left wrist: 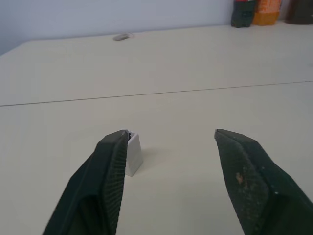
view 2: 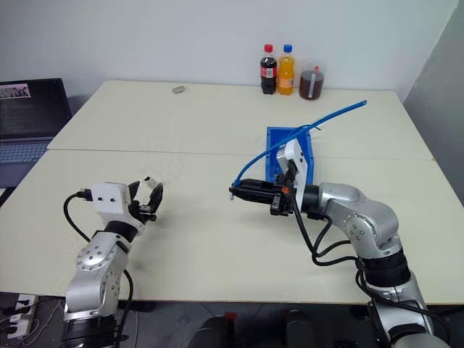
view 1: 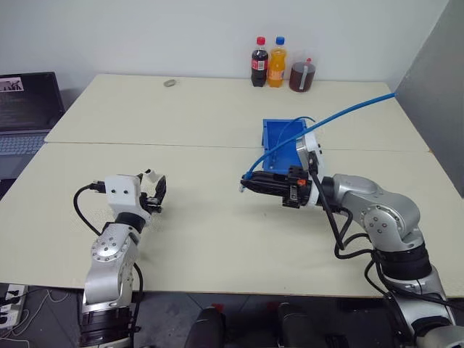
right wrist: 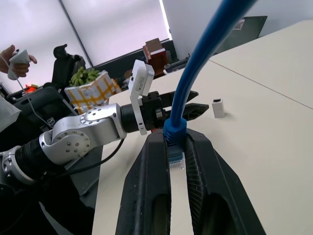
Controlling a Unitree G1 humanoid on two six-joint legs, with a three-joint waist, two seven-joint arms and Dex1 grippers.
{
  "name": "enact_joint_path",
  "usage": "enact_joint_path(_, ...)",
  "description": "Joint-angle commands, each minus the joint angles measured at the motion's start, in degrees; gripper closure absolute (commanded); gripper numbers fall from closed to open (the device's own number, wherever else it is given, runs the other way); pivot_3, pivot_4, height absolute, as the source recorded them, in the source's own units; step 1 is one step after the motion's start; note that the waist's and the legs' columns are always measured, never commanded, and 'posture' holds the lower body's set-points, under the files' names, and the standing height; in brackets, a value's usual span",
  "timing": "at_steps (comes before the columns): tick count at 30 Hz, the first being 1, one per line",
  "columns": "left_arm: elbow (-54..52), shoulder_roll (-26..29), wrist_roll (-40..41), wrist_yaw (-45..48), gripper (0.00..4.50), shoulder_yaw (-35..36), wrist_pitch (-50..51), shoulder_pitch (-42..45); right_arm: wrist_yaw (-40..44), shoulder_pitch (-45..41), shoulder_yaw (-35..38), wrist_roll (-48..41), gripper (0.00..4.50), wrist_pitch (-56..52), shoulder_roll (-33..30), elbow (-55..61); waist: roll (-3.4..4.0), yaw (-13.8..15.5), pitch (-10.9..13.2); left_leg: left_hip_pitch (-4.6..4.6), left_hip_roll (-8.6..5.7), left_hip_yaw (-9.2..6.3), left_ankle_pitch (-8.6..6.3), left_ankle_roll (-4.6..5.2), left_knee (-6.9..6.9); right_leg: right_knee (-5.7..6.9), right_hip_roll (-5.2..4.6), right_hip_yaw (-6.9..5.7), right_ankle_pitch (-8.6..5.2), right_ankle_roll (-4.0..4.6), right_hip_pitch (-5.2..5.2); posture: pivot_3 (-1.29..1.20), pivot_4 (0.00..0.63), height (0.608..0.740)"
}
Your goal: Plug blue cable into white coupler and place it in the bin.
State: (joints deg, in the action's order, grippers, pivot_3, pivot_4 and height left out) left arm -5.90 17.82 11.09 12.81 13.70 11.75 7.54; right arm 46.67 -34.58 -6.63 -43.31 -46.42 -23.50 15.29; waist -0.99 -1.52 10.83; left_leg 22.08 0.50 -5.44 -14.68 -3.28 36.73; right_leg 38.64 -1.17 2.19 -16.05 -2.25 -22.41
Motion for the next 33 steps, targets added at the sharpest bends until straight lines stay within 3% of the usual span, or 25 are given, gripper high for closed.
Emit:
enact_joint_path(1, 0.30, -0.49, -3.95, -2.78, 0.59, -1.90, -2.91, 1.73, 2.06, -1.26, -0.36, 0.32, 4.36, 1.33, 0.08, 0.58, 0.00, 0.00, 0.00, 0.00, -0.01, 0.00, 0.00, 0.00, 0.00, 0.00, 0.00, 0.00, 0.00, 0.00, 0.00, 0.00, 0.150, 0.740)
enact_joint_path(4, 2.95, -0.57, -9.67, -7.95, 0.14, -2.40, -7.46, 2.19, 2.89, -1.44, -0.45, 0.56, 4.36, 1.24, -0.24, 0.30, -0.01, -0.09, 0.00, 0.00, -0.01, 0.03, 0.00, 0.00, 0.00, 0.00, 0.00, 0.03, 0.00, 0.00, 0.00, 0.00, 0.150, 0.740)
enact_joint_path(11, 6.95, -3.35, -17.00, -17.20, 0.14, -3.85, -16.35, 3.51, 4.07, -1.34, -0.68, 1.20, 4.36, 0.91, -0.71, 0.34, -0.01, -0.06, 0.00, 0.00, -0.01, 0.01, 0.00, 0.00, -0.01, -0.01, -0.01, 0.02, 0.00, 0.01, 0.00, 0.00, 0.150, 0.740)
enact_joint_path(26, 11.12, -15.04, -10.77, -24.03, 0.14, -1.91, -13.89, 7.78, 4.56, -1.35, -0.36, 1.19, 4.36, -0.21, -1.44, 0.68, -0.03, -0.02, -0.01, 0.01, -0.04, 0.00, 0.00, 0.00, 0.06, 0.06, -0.02, 0.00, 0.01, 0.00, 0.01, 0.00, 0.150, 0.740)
enact_joint_path(33, 14.41, -19.46, -10.70, -32.24, 0.14, 0.90, -13.48, 9.66, 4.95, -1.46, -0.65, 1.29, 4.36, -0.26, -1.63, 0.75, -0.03, 0.00, -0.01, 0.01, -0.05, 0.00, 0.00, 0.00, 0.07, 0.06, -0.01, 0.00, 0.01, 0.00, 0.01, 0.00, 0.150, 0.740)
